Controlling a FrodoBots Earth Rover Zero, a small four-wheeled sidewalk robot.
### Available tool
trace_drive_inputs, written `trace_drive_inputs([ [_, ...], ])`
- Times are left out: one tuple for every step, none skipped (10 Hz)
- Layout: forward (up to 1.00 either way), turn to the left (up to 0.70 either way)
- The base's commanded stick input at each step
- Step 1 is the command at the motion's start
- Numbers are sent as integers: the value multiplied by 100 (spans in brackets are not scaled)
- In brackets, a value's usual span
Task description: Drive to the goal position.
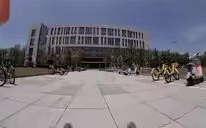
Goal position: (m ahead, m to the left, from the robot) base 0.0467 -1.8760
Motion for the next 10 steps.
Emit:
trace_drive_inputs([
  [45, 0],
  [45, 0],
  [45, 0],
  [45, 0],
  [45, 0],
  [45, 0],
  [45, 0],
  [45, 5],
  [45, 10],
  [45, 13],
])
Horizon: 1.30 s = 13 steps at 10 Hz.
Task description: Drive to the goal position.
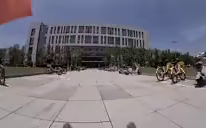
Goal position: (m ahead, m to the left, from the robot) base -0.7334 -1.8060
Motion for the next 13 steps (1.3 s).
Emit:
trace_drive_inputs([
  [45, 24],
  [45, 27],
  [45, 27],
  [45, 27],
  [45, 27],
  [45, 23],
  [45, 17],
  [45, 9],
  [45, 8],
  [45, 7],
  [45, 2],
  [45, 0],
  [45, 0],
])
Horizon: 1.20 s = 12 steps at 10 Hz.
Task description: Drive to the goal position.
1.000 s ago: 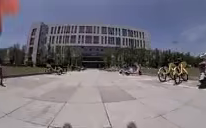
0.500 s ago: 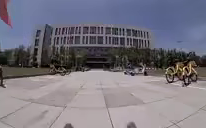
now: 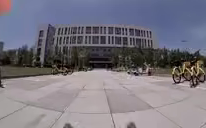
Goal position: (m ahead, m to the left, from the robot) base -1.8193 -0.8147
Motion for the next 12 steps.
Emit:
trace_drive_inputs([
  [45, 0],
  [45, 0],
  [45, 0],
  [45, 0],
  [45, 0],
  [45, 0],
  [45, 0],
  [45, 0],
  [45, 0],
  [45, 0],
  [45, 0],
  [45, 0],
])
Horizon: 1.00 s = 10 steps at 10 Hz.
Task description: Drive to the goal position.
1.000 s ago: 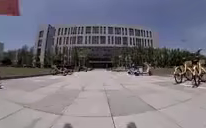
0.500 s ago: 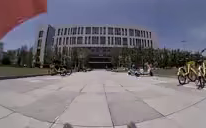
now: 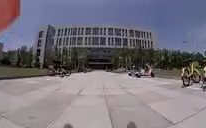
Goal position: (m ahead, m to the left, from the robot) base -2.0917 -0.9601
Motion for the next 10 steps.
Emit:
trace_drive_inputs([
  [45, 0],
  [45, 0],
  [45, 0],
  [45, 0],
  [45, 0],
  [45, -1],
  [45, -5],
  [45, -27],
  [45, -27],
  [45, -27],
])
